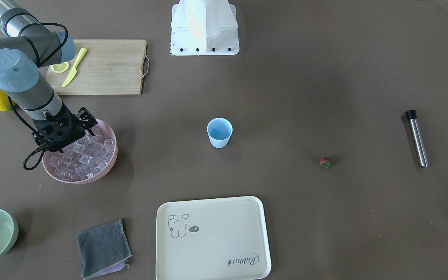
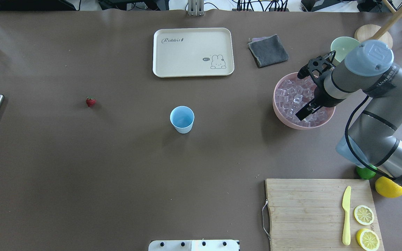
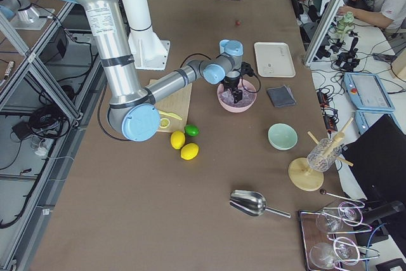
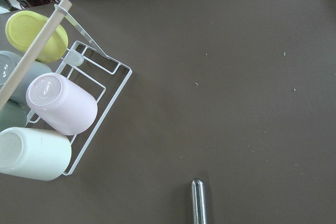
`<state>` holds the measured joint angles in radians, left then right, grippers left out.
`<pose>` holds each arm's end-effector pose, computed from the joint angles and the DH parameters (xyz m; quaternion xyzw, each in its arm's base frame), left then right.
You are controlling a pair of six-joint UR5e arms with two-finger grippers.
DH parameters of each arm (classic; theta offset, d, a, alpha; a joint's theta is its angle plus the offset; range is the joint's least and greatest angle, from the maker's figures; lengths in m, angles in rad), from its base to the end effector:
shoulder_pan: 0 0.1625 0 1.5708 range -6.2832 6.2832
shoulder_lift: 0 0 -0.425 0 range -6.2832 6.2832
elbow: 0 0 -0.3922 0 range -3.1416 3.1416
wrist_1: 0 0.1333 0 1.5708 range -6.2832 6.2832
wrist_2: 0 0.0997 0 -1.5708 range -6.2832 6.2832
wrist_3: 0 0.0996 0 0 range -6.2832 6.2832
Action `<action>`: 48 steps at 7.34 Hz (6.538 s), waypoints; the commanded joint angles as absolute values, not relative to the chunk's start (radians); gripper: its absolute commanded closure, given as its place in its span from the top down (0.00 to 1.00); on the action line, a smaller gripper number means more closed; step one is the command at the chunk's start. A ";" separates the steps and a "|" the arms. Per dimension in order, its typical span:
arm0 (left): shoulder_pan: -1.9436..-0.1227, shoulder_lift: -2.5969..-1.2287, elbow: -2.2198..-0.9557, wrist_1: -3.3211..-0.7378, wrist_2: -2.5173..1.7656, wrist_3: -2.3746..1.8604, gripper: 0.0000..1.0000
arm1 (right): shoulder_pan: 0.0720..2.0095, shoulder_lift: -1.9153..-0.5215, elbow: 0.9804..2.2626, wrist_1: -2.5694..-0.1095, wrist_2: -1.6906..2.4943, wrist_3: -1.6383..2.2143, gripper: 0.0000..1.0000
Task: Mash ice and strawberries in cup
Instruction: 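Move the right gripper over the pink bowl and grasp ice cubes, then carry the ice with the right gripper over the light-blue cup and release, then return the right gripper to the pink bowl and grasp more ice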
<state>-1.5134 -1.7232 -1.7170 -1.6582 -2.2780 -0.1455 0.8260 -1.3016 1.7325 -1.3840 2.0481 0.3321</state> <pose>-0.0363 -0.5632 0.4998 0.1446 0.3563 0.0258 0.9227 -0.3436 -0.5019 0.4228 0.1381 -0.3448 -0.2600 0.8913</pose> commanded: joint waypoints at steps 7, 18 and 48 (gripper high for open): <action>-1.513 -1.717 -1.715 -1.658 -2.278 -0.144 0.98 | 0.833 -1.302 1.746 -1.390 2.055 0.330 0.36; -1.505 -1.730 -1.715 -1.658 -2.278 -0.160 0.98 | 0.773 -0.673 1.719 -1.901 2.077 0.935 0.00; -1.494 -1.726 -1.723 -1.658 -2.276 -0.173 0.98 | 0.853 -1.226 1.640 -1.348 2.031 0.110 0.89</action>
<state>-1.4941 -1.7260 -1.7264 -1.6582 -2.2768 -0.1754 0.8549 -1.2208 1.6339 -1.3561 2.0269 0.1001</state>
